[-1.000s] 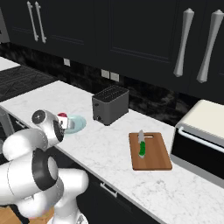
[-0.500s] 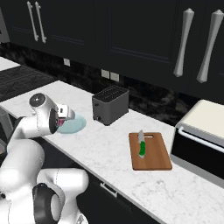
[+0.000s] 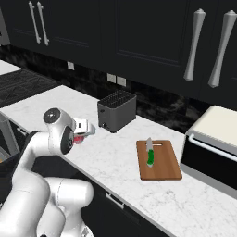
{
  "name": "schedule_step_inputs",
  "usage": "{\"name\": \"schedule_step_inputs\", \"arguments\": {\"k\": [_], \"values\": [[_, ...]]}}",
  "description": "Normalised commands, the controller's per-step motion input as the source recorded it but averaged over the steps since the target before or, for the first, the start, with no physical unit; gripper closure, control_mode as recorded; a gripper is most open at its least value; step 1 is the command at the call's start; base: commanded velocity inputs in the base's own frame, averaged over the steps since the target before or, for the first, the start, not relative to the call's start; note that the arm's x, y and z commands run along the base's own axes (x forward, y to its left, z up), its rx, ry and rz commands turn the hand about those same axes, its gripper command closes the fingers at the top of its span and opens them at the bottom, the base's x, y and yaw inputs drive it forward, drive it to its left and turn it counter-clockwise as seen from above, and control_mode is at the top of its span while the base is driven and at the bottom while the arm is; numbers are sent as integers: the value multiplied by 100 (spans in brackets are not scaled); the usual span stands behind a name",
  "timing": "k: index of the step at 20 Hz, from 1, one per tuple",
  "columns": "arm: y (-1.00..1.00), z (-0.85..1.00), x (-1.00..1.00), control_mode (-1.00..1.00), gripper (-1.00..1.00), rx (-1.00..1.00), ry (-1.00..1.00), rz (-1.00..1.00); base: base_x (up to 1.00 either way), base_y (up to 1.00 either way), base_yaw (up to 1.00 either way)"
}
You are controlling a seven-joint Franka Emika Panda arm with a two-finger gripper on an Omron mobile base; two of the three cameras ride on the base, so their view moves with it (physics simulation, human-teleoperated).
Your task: Pick up the knife from the drawer and place it on the cutting board. Then place the meat from the plate to the cutting board.
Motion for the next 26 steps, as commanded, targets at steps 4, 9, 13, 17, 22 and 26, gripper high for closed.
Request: {"name": "schedule_step_inputs", "arguments": {"k": [4, 9, 13, 17, 22, 26], "values": [[-100, -24, -1, -100, 100, -1, 0, -8, 0, 0, 0], [-100, -26, 0, -100, 100, -3, 1, -10, 0, 0, 0], [-100, -18, 0, -100, 100, -3, 0, -11, 0, 0, 0], [-100, -9, 0, -100, 100, -1, 1, -11, 0, 0, 0], [-100, 0, 0, -100, 100, 0, 3, -10, 0, 0, 0], [-97, 0, 4, -100, 100, 0, 3, -8, 0, 0, 0]]}}
